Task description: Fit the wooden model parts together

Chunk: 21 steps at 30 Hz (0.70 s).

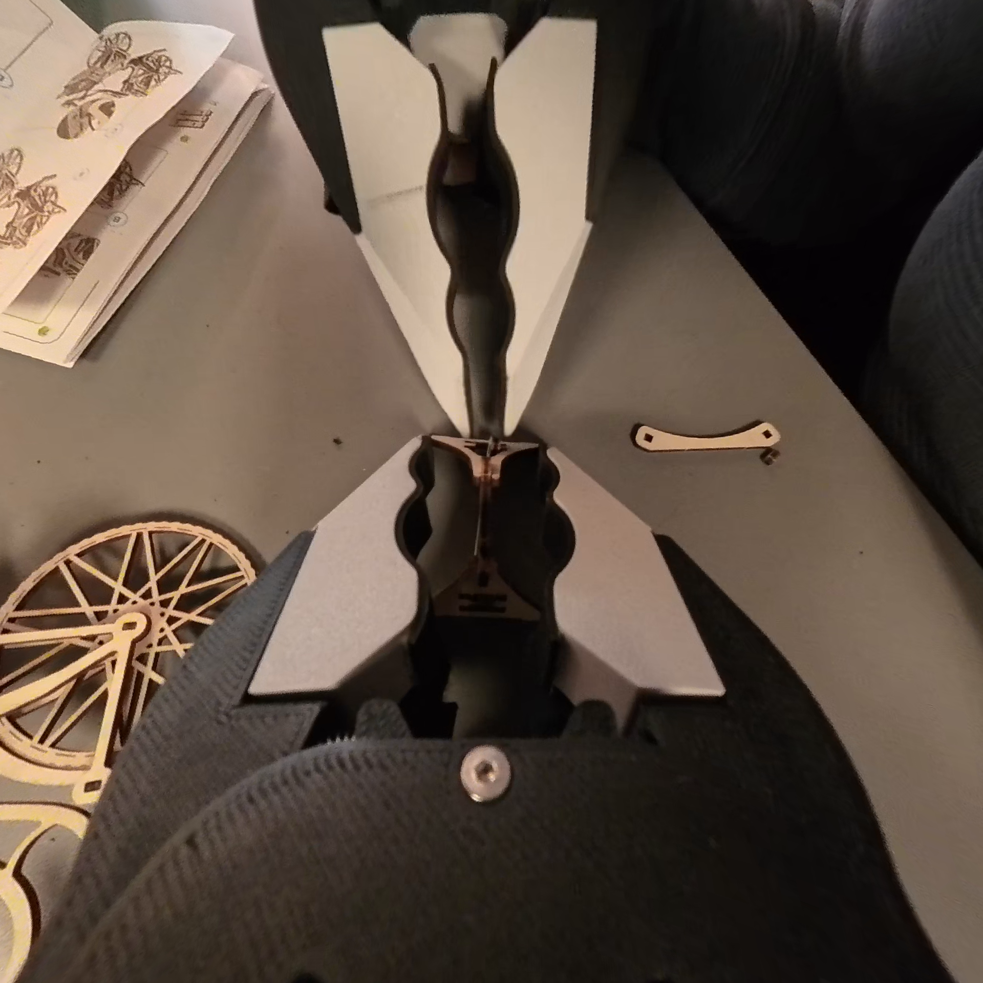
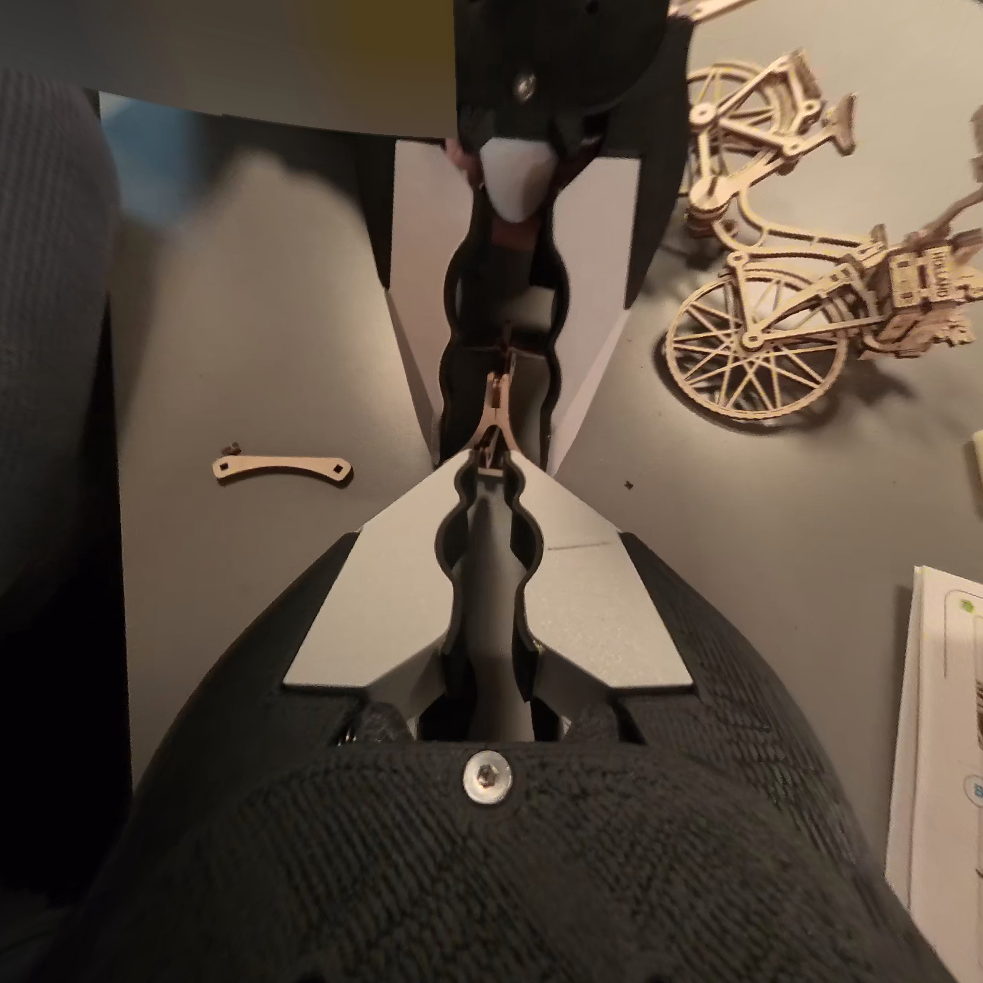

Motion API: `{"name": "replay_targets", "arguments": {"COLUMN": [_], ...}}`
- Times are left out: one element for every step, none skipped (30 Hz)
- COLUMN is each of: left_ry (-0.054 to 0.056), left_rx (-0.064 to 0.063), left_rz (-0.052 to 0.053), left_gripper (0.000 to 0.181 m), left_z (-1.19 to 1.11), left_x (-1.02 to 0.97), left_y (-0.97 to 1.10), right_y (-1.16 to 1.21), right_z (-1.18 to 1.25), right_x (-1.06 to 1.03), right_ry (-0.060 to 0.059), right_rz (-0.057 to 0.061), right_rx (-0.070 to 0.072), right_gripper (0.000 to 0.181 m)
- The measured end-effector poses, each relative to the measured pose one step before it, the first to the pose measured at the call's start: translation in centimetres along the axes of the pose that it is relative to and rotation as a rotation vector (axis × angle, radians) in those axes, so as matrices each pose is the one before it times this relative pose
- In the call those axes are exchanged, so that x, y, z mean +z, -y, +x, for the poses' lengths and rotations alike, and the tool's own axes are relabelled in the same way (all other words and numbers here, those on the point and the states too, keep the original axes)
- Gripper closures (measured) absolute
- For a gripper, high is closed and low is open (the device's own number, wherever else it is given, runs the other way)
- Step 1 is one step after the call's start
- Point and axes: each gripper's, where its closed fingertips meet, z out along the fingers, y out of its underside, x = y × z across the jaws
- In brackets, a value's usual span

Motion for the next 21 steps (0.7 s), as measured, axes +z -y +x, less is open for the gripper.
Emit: {"name": "replay_targets", "arguments": {"left_ry": [0.0001,-0.0001,0.0,0.0001,0.0,0.0,0.0001,0.0,0.0,0.0003,0.0,-0.0004,-0.0002,0.0006,0.001,-0.0005,-0.0007,-0.0009,0.0005,-0.0001,-0.0002], "left_rx": [-0.0003,-0.0002,-0.0001,0.0002,0.0001,0.0,0.0001,0.0,0.0,0.0004,-0.0002,-0.0004,0.0005,0.0016,0.0027,0.0006,0.0004,0.0026,0.0012,-0.0002,-0.0002], "left_rz": [0.0,0.0001,0.0,0.0,0.0,0.0,0.0,0.0,0.0,0.0,0.0,0.0,0.0,0.0,0.0001,0.0,0.0,0.0001,0.0,0.0,0.0], "left_gripper": [0.142,0.142,0.142,0.142,0.142,0.142,0.142,0.142,0.141,0.142,0.141,0.141,0.142,0.142,0.142,0.142,0.142,0.142,0.142,0.142,0.142], "left_z": [0.001,0.003,0.001,-0.002,-0.001,0.0,-0.001,0.0,0.0,-0.007,-0.008,-0.004,-0.001,0.008,0.002,0.002,0.006,0.029,0.016,-0.006,0.004], "left_x": [0.0,0.0,0.0,0.0,0.0,0.0,0.0,0.0,-0.006,0.006,0.003,-0.004,0.0,0.008,0.006,0.0,0.0,0.006,-0.002,0.003,0.0], "left_y": [0.0,0.001,0.0,0.0,0.001,0.0,0.0,0.0,0.008,-0.008,0.004,-0.003,0.0,0.005,0.004,0.0,0.001,0.003,-0.003,0.003,0.001], "right_y": [-0.017,-0.101,-0.101,-0.076,-0.044,-0.011,-0.012,-0.01,-0.016,-0.02,-0.016,-0.008,-0.006,0.025,0.007,-0.006,-0.002,-0.004,-0.004,-0.012,-0.008], "right_z": [-0.034,-0.072,-0.064,-0.035,-0.01,-0.005,-0.052,-0.051,0.003,0.003,-0.004,-0.003,-0.015,-0.014,-0.025,-0.01,-0.018,-0.013,0.002,0.0,0.007], "right_x": [0.019,0.07,0.083,0.069,0.036,0.01,0.01,0.009,0.001,-0.006,-0.008,-0.009,-0.015,-0.033,-0.024,0.004,0.002,0.017,0.005,0.012,0.008], "right_ry": [0.0019,0.0021,0.0005,0.0002,-0.0001,0.0012,0.0033,-0.0002,-0.0068,-0.0064,-0.0015,0.0041,0.007,0.0086,0.01,0.012,0.0148,0.0162,0.015,0.0104,0.0032], "right_rz": [-0.0019,-0.008,-0.0091,-0.007,-0.0037,-0.0007,-0.0007,-0.0016,-0.0014,-0.0016,-0.0011,-0.0002,0.0003,0.0021,0.0017,-0.0003,0.0005,0.0003,0.0003,-0.0002,-0.0005], "right_rx": [-0.001,-0.0055,-0.0063,-0.0039,-0.0002,0.0011,-0.0016,-0.0054,-0.0079,-0.0075,-0.0016,0.005,0.0082,0.0097,0.0107,0.0134,0.0168,0.0181,0.0178,0.0127,0.0039], "right_gripper": [0.175,0.177,0.178,0.178,0.178,0.178,0.179,0.18,0.181,0.181,0.181,0.181,0.181,0.181,0.181,0.181,0.181,0.181,0.181,0.181,0.181]}}
